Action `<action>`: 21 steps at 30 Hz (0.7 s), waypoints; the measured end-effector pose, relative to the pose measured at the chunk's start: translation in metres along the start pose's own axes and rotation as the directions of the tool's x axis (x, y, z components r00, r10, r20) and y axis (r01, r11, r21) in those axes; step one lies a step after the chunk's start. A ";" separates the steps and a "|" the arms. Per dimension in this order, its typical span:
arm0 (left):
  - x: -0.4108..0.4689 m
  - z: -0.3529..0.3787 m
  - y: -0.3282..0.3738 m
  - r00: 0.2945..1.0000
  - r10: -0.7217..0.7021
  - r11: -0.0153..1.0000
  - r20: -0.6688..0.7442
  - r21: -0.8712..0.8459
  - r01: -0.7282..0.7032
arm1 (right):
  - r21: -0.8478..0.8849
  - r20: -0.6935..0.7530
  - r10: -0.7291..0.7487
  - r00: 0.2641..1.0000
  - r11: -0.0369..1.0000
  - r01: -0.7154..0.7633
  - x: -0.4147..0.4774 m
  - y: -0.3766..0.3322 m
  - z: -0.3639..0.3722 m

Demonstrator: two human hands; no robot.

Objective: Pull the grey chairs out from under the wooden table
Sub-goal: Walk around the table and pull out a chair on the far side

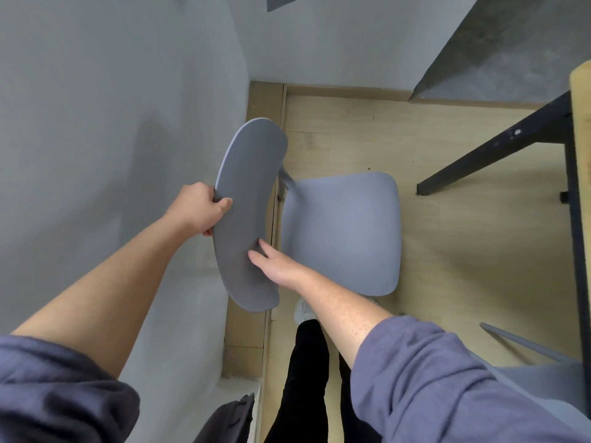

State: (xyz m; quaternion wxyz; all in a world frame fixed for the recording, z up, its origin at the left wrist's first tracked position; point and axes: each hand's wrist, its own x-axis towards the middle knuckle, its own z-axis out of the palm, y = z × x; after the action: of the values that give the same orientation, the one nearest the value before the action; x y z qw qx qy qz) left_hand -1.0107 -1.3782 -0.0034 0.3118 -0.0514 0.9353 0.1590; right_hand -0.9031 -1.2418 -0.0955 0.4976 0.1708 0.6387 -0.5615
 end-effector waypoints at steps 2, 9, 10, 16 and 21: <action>0.002 0.006 0.002 0.992 0.048 0.995 -0.119 0.088 -0.038 | -0.034 -0.039 0.007 0.999 0.999 -0.009 -0.010 0.013 -0.010; -0.015 0.047 0.030 0.877 0.451 0.742 -0.166 0.616 -0.265 | 0.106 -0.290 0.091 0.953 0.992 -0.063 -0.067 0.080 -0.058; -0.019 0.057 0.040 0.865 0.491 0.681 -0.103 0.665 -0.307 | 0.127 -0.323 0.107 0.940 0.989 -0.069 -0.077 0.092 -0.063; -0.070 0.138 0.124 0.761 0.558 0.392 0.331 0.703 -0.593 | 0.280 -0.470 0.202 0.859 0.957 -0.071 -0.146 0.159 -0.081; -0.141 0.204 0.185 0.543 0.590 0.108 0.597 0.608 -0.786 | 0.373 -0.565 0.255 0.785 0.927 -0.032 -0.214 0.211 -0.083</action>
State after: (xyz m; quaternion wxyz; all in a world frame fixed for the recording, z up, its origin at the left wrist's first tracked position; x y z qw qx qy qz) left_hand -0.8186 -1.1365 -0.0233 0.2760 0.5640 0.7575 -0.1787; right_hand -0.6802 -1.0293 -0.0442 0.2722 0.4736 0.6404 -0.5399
